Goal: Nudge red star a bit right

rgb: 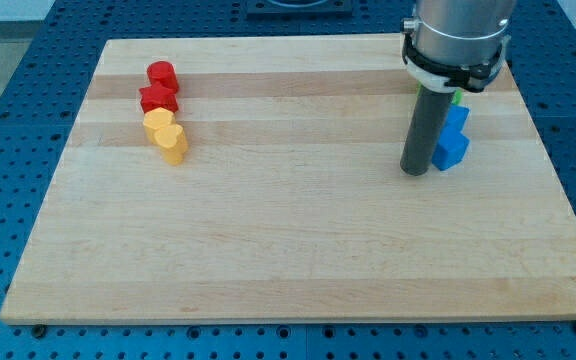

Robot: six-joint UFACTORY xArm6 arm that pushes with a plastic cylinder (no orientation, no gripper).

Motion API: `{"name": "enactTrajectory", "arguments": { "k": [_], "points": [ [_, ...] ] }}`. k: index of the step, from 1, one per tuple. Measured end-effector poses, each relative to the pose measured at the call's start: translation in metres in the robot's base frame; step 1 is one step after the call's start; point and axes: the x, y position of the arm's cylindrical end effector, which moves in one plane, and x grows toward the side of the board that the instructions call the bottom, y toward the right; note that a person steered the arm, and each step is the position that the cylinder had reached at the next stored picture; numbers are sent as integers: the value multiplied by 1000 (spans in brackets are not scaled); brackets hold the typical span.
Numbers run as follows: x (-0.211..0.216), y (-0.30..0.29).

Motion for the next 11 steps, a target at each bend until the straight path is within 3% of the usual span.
{"name": "enactTrajectory", "arguments": {
  "k": [2, 3, 5, 7, 8, 9, 10, 11],
  "points": [
    [14, -19],
    [63, -67],
    [104, -127],
    [140, -274],
    [123, -347],
    [76, -394],
    [56, -436],
    [56, -436]
  ]
}}
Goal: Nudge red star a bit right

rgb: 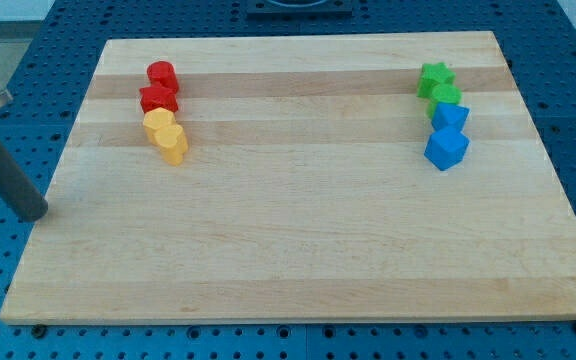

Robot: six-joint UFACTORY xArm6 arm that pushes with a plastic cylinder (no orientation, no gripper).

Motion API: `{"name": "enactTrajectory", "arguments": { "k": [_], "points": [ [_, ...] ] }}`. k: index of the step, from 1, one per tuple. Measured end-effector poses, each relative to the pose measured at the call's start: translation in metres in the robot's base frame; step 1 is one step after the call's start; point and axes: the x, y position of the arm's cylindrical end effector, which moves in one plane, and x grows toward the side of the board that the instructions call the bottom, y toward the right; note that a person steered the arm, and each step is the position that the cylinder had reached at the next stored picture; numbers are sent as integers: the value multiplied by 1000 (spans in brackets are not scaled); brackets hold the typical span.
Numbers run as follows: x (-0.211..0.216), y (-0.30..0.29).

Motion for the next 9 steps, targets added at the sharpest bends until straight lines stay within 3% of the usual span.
{"name": "enactTrajectory", "arguments": {
  "k": [1, 2, 4, 5, 6, 8, 9],
  "points": [
    [-3, -1],
    [-33, -2],
    [-180, 7],
    [-238, 42],
    [-255, 114],
    [-242, 37],
    [-199, 57]
  ]
}}
